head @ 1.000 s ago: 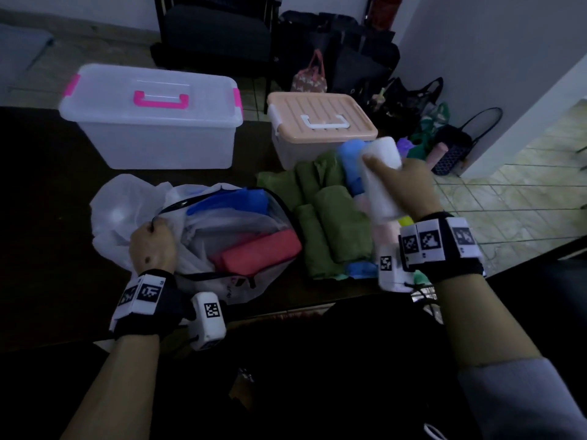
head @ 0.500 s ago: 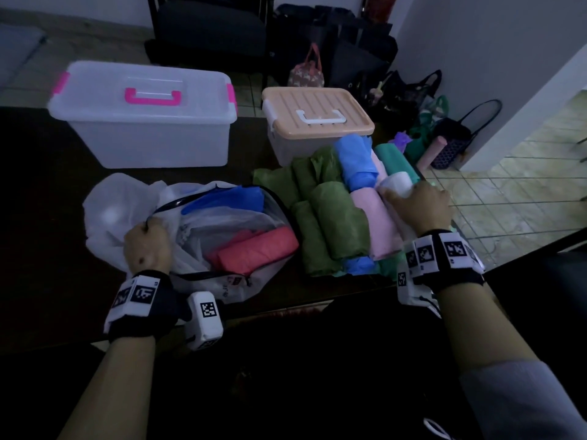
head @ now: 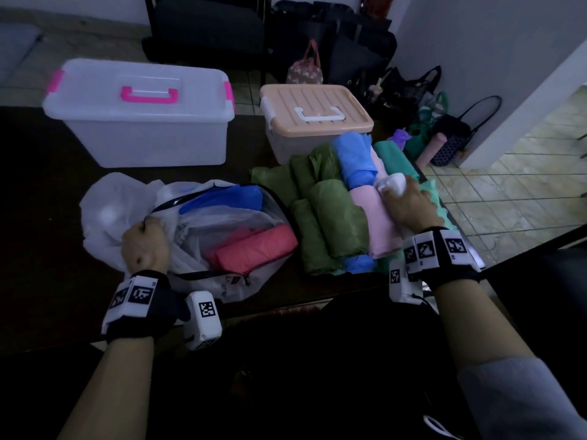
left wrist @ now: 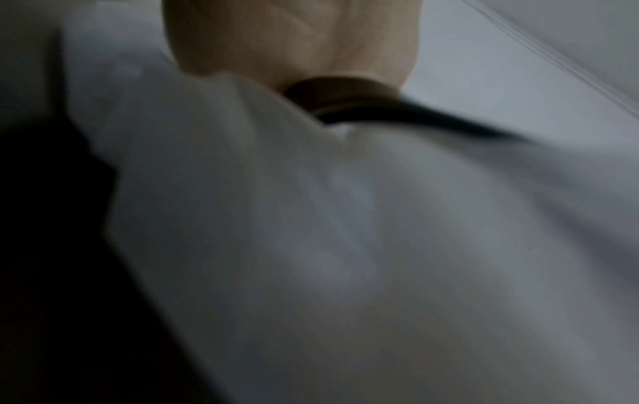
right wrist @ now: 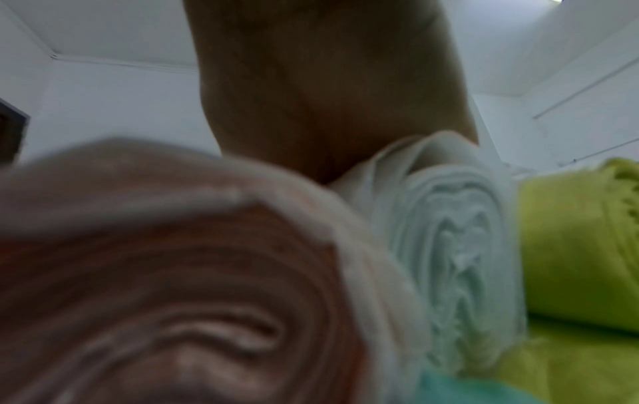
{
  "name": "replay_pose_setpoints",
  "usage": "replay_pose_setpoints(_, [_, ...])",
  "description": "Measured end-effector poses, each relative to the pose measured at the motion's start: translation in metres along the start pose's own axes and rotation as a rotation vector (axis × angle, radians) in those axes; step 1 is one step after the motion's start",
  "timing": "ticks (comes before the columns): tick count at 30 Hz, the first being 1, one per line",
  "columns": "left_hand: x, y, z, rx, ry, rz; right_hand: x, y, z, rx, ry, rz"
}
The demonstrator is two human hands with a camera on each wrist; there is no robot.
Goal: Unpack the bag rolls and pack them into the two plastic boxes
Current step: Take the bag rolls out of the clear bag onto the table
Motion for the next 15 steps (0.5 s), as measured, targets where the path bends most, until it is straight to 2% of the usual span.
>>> replay_pose_setpoints(3, [0.001, 0.003, 0.002, 0.078, 0.073, -0.012, 0.005, 0.004, 0.004, -0.002, -0.022, 0.021])
replay_pose_setpoints(5, [-0.003, 0.001, 0.005, 0.101, 0.084, -0.002, 0.013, 0.011, 0.015, 0.007, 0.006, -0.053])
replay_pose_setpoints(7, [-0.004, 0.000, 0.005, 0.104, 0.083, 0.012, 0.022, 0.020, 0.034, -0.007, 0.177, -0.257])
replay_pose_setpoints(9, [-0.003, 0.000, 0.005, 0.112, 0.085, 0.006, 0.037, 0.026, 0.062, -0.108, 0.473, -0.455])
replay_pose_setpoints(10, [-0.003, 0.001, 0.004, 0.112, 0.084, 0.009, 0.049, 0.029, 0.076, -0.180, 0.620, -0.485])
replay_pose_setpoints(12, [-0.001, 0.002, 0.002, 0.113, 0.083, 0.007, 0.075, 0.028, 0.108, -0.274, 0.894, -0.369])
replay_pose_setpoints(14, [0.000, 0.002, 0.001, 0.118, 0.080, 0.005, 0.099, 0.015, 0.136, -0.184, 1.107, -0.079])
replay_pose_setpoints(15, [0.001, 0.002, 0.001, 0.125, 0.084, 0.009, 0.108, 0.001, 0.148, -0.065, 1.159, 0.086])
Point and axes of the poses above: each hand's wrist, its own x-axis away from the middle knuckle, its own y-axis out of the back of the hand, z = x × y, the point moved 2 cm from there along -x, towards the middle knuckle, and after that the axes turned 14 degrees about x, right-handed, at the moved point
